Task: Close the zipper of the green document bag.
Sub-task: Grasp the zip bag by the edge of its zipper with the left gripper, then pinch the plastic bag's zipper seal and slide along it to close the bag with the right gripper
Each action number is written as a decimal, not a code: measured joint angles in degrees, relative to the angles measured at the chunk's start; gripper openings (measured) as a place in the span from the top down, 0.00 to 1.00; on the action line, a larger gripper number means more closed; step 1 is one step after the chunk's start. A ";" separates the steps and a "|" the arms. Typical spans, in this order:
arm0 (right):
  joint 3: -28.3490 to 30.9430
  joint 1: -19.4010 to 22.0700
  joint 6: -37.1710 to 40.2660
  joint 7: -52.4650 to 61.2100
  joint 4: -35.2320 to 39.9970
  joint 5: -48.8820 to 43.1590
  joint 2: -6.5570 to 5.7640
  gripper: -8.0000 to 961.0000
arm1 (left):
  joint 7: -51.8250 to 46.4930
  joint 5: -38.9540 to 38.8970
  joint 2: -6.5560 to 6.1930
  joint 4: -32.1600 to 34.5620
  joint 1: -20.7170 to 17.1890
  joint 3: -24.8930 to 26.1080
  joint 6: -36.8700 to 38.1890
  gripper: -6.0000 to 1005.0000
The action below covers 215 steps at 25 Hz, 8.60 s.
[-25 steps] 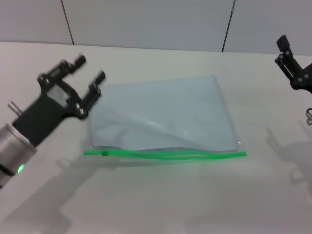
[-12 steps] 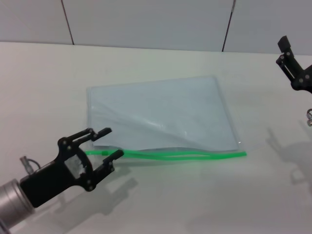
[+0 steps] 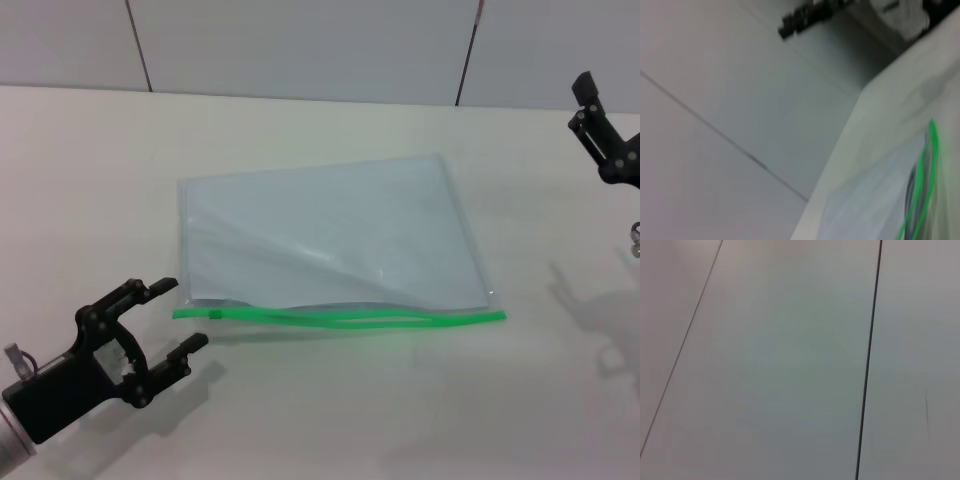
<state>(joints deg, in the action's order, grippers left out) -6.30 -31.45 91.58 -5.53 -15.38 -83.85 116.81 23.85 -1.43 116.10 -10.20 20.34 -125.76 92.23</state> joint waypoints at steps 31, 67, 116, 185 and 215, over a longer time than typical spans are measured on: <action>-0.20 -0.37 0.19 -0.09 0.00 0.00 0.00 0.08 | 4.36 0.24 0.17 4.94 8.13 -0.89 -19.13 0.30; -0.72 -0.37 0.70 -0.09 0.02 -0.30 0.00 0.08 | 9.57 1.30 0.60 10.87 8.19 -0.63 -22.09 0.94; -7.66 -13.12 -28.12 -36.55 -3.71 -29.22 0.62 0.18 | -1.09 3.89 0.32 13.46 11.65 -0.89 -22.96 0.94; -6.22 -14.11 -33.14 -46.85 -6.60 -29.79 0.86 0.90 | -1.18 5.38 0.44 15.38 11.39 -1.59 -22.88 0.94; -3.08 -12.00 -33.94 -49.74 -8.10 -29.26 0.61 0.91 | -1.17 5.38 0.45 15.39 11.21 -1.59 -23.15 0.94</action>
<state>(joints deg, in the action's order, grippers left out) -9.39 -43.45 57.65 -55.27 -23.48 -113.11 117.41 22.68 3.95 116.54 5.19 31.55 -127.35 69.08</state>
